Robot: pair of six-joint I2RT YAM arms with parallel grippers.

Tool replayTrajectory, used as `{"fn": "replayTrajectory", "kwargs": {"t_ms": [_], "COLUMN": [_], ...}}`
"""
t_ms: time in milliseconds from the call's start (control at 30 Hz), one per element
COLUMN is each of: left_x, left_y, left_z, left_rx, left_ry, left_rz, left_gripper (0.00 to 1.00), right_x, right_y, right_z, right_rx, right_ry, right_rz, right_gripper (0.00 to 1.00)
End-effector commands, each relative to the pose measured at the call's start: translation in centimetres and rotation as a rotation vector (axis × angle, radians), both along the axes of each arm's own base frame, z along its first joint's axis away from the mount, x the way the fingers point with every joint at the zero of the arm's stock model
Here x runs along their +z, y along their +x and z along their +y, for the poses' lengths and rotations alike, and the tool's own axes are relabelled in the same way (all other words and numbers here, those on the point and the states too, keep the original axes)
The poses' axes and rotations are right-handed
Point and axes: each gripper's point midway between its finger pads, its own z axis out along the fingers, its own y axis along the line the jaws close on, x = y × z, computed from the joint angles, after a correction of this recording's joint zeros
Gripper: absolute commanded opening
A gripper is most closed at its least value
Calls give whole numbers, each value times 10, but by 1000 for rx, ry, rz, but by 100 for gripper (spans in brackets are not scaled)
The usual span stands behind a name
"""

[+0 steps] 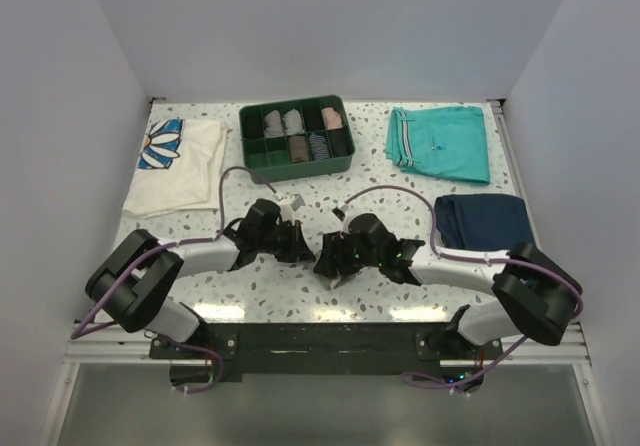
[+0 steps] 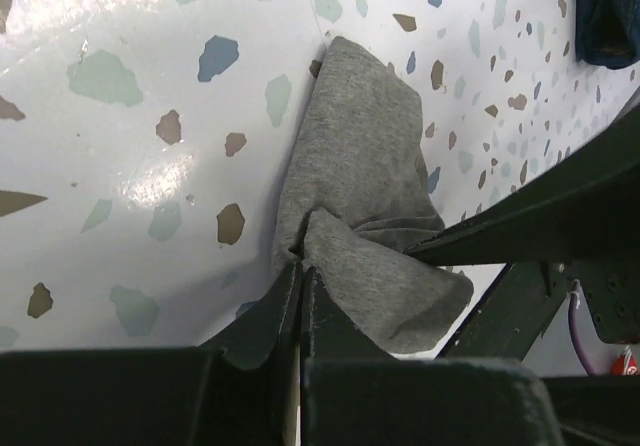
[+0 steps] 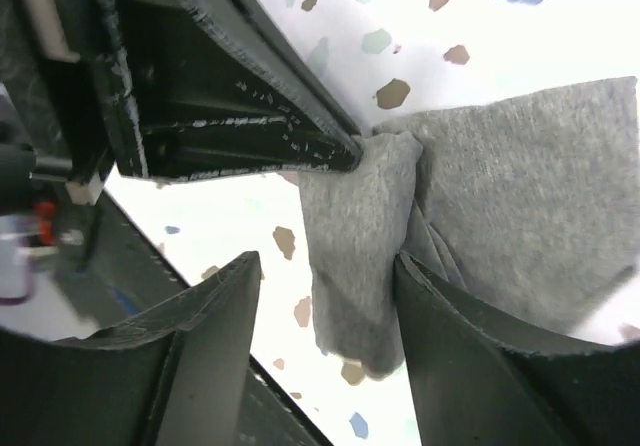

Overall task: Roll the underwear
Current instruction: Roll the underwear to the center of the board.

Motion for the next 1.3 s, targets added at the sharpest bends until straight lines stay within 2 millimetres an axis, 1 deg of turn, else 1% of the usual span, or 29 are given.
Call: {"fn": "replayTrajectory", "kwargs": {"t_ms": [0, 33, 67, 133, 167, 200, 233, 300, 367, 500, 567, 633, 700, 800, 933, 1133, 1167, 1233, 1267], "left_x": [14, 16, 17, 18, 19, 18, 18, 17, 16, 12, 10, 10, 10, 11, 11, 10, 10, 10, 10], "left_y": [11, 12, 12, 12, 13, 12, 12, 13, 14, 14, 13, 14, 13, 14, 14, 14, 14, 14, 14], "left_z": [-8, -8, -9, -8, -9, -9, -9, -9, -10, -9, -9, -9, -9, -9, -9, -10, -10, -9, -9], "left_rx": [-18, -18, -19, -17, -17, -20, -20, -17, -17, -4, 0, 4, 4, 7, 11, 12, 13, 17, 19], "left_ry": [1, 0, -1, 4, 3, 8, 9, 15, 21, 36, 38, 39, 40, 42, 42, 43, 42, 43, 44], "left_rz": [-51, -54, -57, -56, -57, -50, -48, -40, -35, -10, -1, 0, 4, 4, 7, 14, 15, 16, 13], "left_gripper": [0, 0, 0, 0, 0, 0, 0, 0, 0, 0, 0, 0, 0, 0, 0, 0, 0, 0, 0], "right_x": [-10, -7, -3, 3, 14, 13, 20, 23, 29, 27, 21, 18, 9, 0, -11, -31, -33, -38, -40], "right_y": [3, 8, 5, 6, 8, 5, 6, 3, 1, -5, -10, -12, -15, -15, -17, -20, -21, -22, -23], "right_z": [-52, -58, -59, -62, -58, -62, -57, -50, -39, -15, -3, 3, 9, 12, 10, 4, 4, 1, -1], "right_rx": [-14, -30, -16, 0, -8, 11, 14, 32, 45, 92, 122, 131, 142, 137, 136, 146, 148, 142, 141], "right_ry": [-360, -408, -444, -504, -535, -583, -590, -617, -617, -620, -633, -640, -646, -653, -682, -737, -743, -754, -760], "right_rz": [-122, -164, -185, -235, -296, -306, -332, -373, -413, -440, -444, -449, -447, -441, -438, -419, -418, -407, -404], "right_gripper": [63, 64, 64, 65, 66, 66, 66, 66, 67, 67, 67, 67, 67, 66, 65, 54, 51, 47, 42]}}
